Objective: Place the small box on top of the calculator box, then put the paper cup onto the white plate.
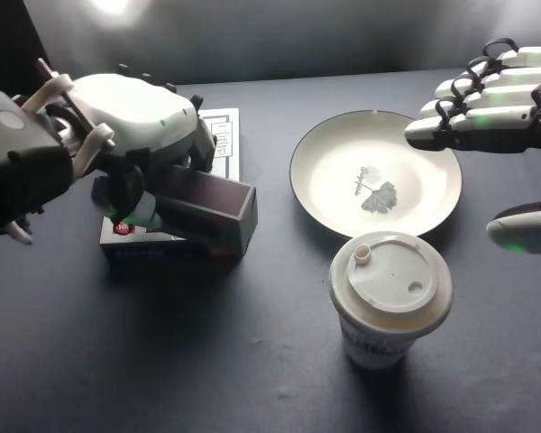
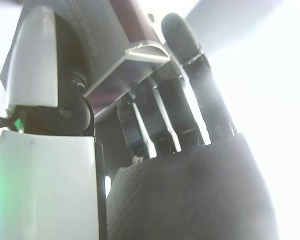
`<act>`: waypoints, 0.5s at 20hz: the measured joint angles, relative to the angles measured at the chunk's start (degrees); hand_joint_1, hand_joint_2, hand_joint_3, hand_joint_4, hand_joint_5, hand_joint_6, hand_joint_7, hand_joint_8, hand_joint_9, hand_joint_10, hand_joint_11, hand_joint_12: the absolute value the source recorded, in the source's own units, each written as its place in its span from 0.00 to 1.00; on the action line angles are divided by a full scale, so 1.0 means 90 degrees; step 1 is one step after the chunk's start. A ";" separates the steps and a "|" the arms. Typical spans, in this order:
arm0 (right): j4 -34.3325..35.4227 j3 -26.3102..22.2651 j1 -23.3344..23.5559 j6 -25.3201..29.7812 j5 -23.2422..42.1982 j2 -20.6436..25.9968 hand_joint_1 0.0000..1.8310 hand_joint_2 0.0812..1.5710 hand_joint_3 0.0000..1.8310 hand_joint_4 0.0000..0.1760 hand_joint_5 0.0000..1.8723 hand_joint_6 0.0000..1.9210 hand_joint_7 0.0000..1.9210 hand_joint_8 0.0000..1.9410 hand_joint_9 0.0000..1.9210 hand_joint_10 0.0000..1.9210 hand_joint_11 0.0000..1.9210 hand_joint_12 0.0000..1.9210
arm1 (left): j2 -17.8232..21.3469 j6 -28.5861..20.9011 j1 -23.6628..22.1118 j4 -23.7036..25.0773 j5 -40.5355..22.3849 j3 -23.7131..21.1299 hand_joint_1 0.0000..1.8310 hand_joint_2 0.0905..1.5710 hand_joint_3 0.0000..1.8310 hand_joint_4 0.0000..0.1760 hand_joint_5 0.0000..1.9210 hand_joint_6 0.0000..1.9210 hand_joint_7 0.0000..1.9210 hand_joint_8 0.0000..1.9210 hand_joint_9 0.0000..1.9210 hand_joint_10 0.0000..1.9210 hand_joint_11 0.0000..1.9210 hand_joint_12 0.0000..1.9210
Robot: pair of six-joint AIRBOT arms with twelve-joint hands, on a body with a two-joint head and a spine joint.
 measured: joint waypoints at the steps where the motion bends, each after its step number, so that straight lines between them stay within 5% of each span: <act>1: 0.0002 0.0000 0.0000 0.0000 0.0000 0.0000 0.10 0.84 0.00 0.00 0.08 0.00 0.07 0.00 0.05 0.00 0.00 0.18 | -0.0053 -0.0036 -0.0005 0.0012 0.0080 0.0117 0.76 0.67 0.00 0.00 0.50 0.48 0.56 0.39 0.50 0.61 0.29 0.62; 3: 0.0000 0.0000 0.0000 0.0000 0.0000 0.0000 0.14 0.83 0.00 0.00 0.10 0.00 0.08 0.00 0.07 0.00 0.00 0.23 | -0.0170 -0.0228 -0.0017 0.0189 0.0197 0.0350 0.76 0.67 0.00 0.00 0.50 0.48 0.57 0.38 0.52 0.59 0.32 0.62; 10: 0.0002 0.0000 0.0000 0.0000 0.0000 0.0000 0.10 0.84 0.00 0.00 0.08 0.00 0.07 0.00 0.05 0.00 0.00 0.18 | -0.0495 -0.0488 -0.0124 0.0435 0.0440 0.1110 0.76 0.67 0.00 0.00 0.49 0.49 0.56 0.40 0.51 0.60 0.30 0.63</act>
